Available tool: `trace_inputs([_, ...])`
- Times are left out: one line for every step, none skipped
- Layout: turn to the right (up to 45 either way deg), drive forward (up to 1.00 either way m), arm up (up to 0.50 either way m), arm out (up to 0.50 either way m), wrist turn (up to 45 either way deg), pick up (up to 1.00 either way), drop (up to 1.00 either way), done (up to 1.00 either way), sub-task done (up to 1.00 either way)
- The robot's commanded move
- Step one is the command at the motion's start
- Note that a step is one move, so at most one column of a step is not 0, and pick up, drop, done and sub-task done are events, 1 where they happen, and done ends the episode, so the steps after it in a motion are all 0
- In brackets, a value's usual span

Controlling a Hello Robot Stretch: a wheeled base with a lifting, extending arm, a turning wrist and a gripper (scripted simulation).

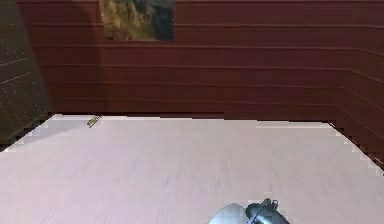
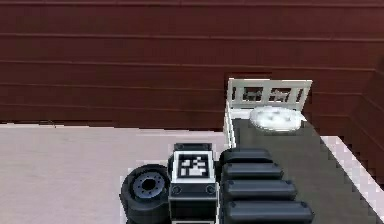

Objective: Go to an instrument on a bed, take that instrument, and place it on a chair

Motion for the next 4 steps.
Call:
trace_inputs([0.0,0.3,0.0,0.0,0.0,0.0,0.0,0.0,0.0])
trace_inputs([-45.0,0.0,0.0,0.0,0.0,0.0,0.0,0.0,0.0])
trace_inputs([-45.0,0.0,0.0,0.0,0.0,0.0,0.0,0.0,0.0])
trace_inputs([0.0,0.15,0.0,0.0,0.0,0.0,0.0,0.0,0.0])
